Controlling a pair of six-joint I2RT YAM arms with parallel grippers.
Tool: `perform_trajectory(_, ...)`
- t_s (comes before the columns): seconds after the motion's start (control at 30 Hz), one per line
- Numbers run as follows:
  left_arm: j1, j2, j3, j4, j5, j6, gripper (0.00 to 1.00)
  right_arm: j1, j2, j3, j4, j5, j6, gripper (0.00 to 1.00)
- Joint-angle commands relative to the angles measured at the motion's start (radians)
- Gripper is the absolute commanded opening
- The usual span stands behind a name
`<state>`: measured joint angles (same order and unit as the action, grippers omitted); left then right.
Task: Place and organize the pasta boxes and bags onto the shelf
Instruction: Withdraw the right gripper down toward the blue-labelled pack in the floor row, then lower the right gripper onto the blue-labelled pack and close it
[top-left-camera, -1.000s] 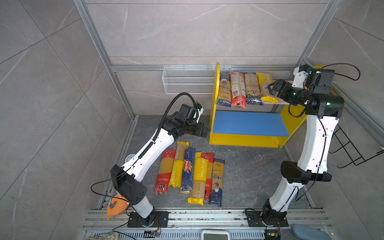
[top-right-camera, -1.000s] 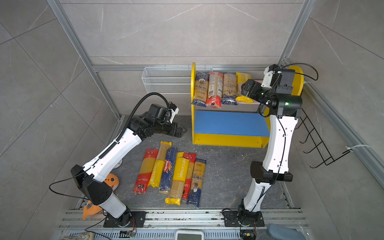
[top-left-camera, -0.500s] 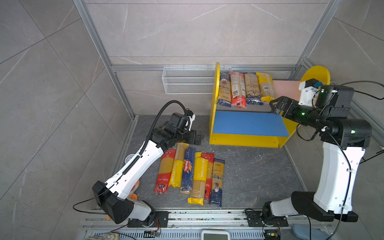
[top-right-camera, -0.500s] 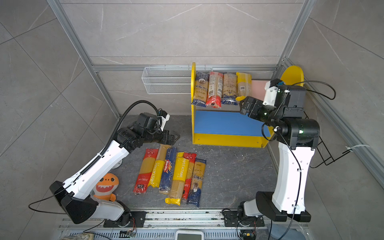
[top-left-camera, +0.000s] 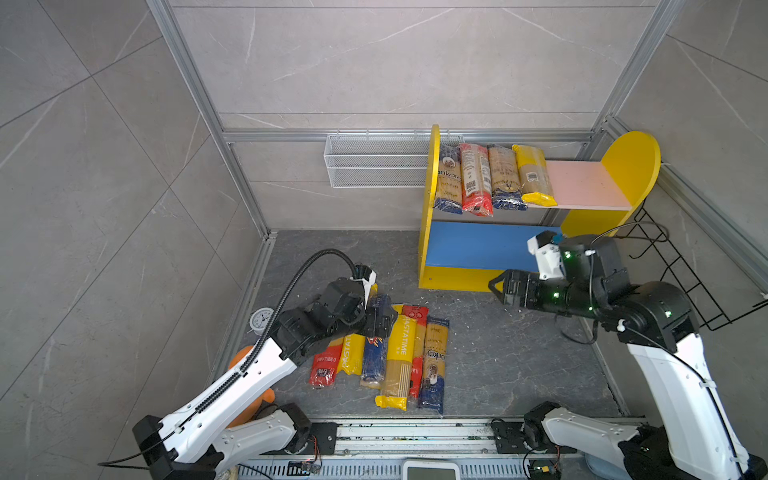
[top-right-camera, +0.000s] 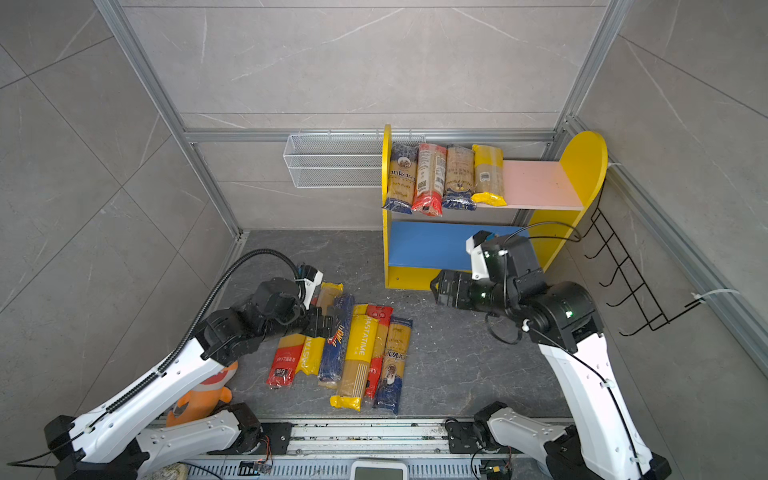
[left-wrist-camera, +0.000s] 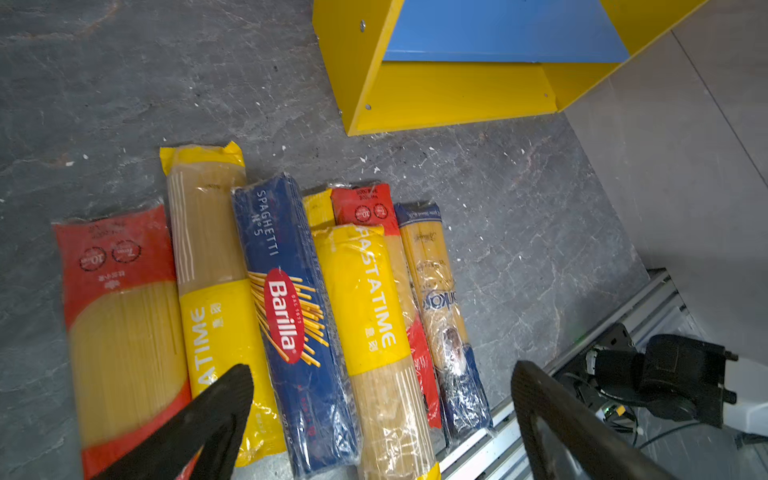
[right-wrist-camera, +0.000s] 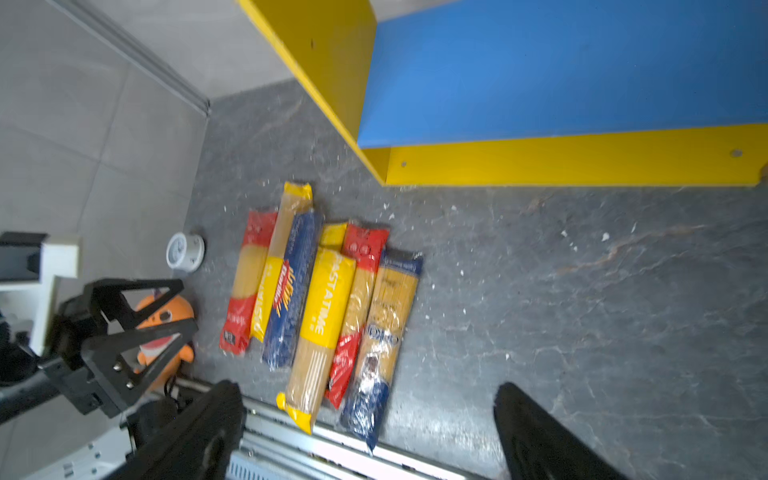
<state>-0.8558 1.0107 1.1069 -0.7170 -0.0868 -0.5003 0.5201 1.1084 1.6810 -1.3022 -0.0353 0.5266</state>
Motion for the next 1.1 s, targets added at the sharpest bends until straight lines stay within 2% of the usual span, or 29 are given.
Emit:
perform_trajectory(0.0,-0.091,-0.063,-0.029,-0.015,-0.144,-0.097,1.00,0.161,-0.020,-0.158,0.091,0.093,0.160,0.98)
perform_trajectory(0.13,-0.195,-0.109,-0.065,-0.066,-0.240,-0.167,1.00,0.393,0.054,-0.326,0.147,0.194,0.277,0.99)
perform_trajectory(0.27,-0.257,-0.152,-0.105,-0.089,-0.290,-0.229,1.00,0.497,0.146,-0.490,0.253,0.199,0.369,1.00)
perform_trajectory(0.37,-0.281,-0.177,-0.126,-0.103,-0.307,-0.262,1.00,0.508,0.182,-0.598,0.360,0.167,0.393,1.00)
perform_trajectory(0.6,-0.290,-0.171,-0.129,-0.130,-0.306,-0.266,1.00,0.514,0.254,-0.732,0.497,0.112,0.431,1.00)
perform_trajectory(1.07,-0.290,-0.135,-0.092,-0.174,-0.308,-0.239,1.00,0.543,0.412,-0.807,0.631,0.062,0.466,1.00)
